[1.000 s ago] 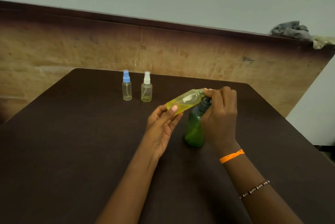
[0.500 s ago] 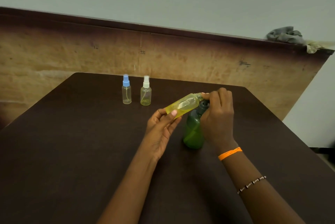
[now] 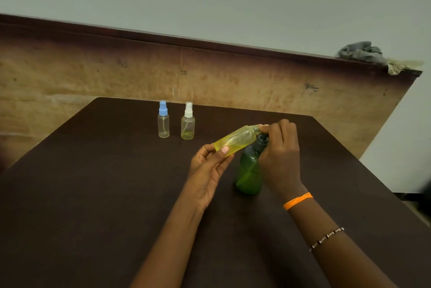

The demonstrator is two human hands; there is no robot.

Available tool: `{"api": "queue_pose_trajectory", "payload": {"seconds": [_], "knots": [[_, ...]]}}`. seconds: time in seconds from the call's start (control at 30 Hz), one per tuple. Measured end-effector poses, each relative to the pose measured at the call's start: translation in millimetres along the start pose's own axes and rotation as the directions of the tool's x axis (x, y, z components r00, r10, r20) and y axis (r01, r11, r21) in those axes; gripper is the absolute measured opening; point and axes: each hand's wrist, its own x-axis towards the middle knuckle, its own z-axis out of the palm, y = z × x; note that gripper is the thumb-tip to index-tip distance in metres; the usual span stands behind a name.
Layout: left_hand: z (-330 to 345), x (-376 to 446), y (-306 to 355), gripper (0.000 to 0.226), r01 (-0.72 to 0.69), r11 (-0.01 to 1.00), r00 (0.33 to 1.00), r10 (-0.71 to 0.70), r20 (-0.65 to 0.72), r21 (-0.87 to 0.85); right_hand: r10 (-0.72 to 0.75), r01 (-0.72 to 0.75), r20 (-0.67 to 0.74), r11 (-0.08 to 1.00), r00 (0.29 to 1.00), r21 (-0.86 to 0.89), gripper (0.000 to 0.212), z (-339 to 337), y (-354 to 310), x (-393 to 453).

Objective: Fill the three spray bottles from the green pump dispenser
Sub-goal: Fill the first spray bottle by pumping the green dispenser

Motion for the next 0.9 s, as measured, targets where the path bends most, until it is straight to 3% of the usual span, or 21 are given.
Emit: {"api": "queue_pose_trajectory", "payload": {"seconds": [0.33,0.5,0.77,0.9], "knots": [[2,-1,1,0.022,-0.007,1.0,1.0,0.007,0.016,-0.021,0.051,-0.055,0.114,0.998,0.992,0.036,0.036,-15,-9,5],[1,1,0,0.026,-0.002,1.0,1.0,0.002,0.01,-0.011,0.099,-0.1,0.037,0.995,0.994,0.022,0.033,-7,-14,-7],[2,-1,1,0.023,-0.008,1.0,1.0,0.009,0.018,-0.009,0.076,-0.082,0.117,0.996,0.99,0.043,0.036,-17,-14,11],[3,0,0,0.022,-0.003,1.0,1.0,0.003,0.008,-0.008,0.114,-0.116,0.034,0.991,0.993,0.06,0.031,-9,-14,-1]]}}
